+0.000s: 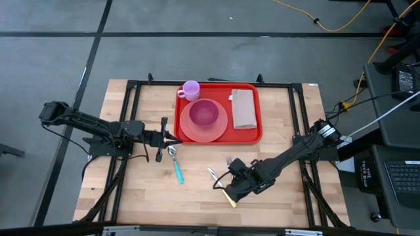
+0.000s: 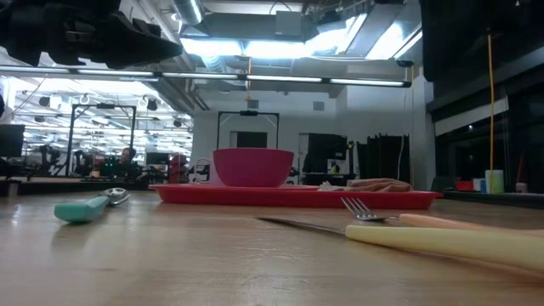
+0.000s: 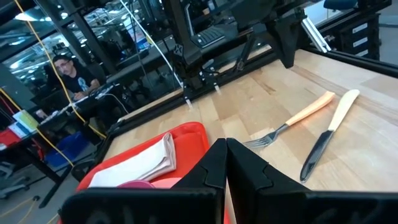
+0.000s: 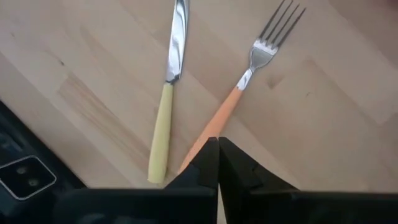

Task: Set up tray
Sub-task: Put the orange fork on the light brown table napkin on the red tray

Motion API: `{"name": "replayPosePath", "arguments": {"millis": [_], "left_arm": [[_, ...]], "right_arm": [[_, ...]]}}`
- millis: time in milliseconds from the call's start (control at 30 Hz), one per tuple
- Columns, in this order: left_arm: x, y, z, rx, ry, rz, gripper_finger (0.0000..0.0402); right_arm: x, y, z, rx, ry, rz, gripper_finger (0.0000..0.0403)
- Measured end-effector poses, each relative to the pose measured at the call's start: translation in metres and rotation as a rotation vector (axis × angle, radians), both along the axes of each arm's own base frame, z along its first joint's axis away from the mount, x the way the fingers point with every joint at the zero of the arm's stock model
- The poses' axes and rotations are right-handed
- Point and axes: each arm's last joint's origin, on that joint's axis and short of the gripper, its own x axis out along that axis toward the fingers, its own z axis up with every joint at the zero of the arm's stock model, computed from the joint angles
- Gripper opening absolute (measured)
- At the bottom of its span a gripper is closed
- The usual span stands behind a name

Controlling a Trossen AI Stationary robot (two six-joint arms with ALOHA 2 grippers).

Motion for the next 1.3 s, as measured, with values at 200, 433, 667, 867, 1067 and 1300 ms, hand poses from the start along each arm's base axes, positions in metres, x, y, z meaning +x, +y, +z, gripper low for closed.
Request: {"name": "replayPosePath", "arguments": {"millis": [200, 433, 667, 867, 1067, 1300], "left_arm": [[0.000, 0.000, 0.000, 0.009, 0.000, -0.001, 0.0004], [0.000, 0.000, 0.000, 0.008, 0.000, -0.001, 0.0004], [0.000, 0.000, -0.001, 0.009, 0.008, -0.001, 0.0004], [0.000, 0.000, -0.001, 0.009, 0.007, -0.001, 0.0004], [0.000, 0.000, -0.001, 0.009, 0.007, -0.001, 0.0004], [0.000, 0.000, -0.001, 0.009, 0.007, -0.001, 0.0004]], "right_arm": [[0.001, -0.002, 0.000, 0.012, -0.005, -0.041, 0.0009], [0.003, -0.005, 0.001, -0.073, -0.081, -0.137, 0.0054], [0.012, -0.003, -0.022, -0.074, -0.030, -0.213, 0.0123], [0.022, -0.013, -0.041, -0.035, 0.088, -0.195, 0.0172], [0.030, -0.021, -0.053, 0.010, 0.142, -0.232, 0.0183], [0.034, -0.020, -0.067, 0.021, 0.190, -0.240, 0.0184]]}}
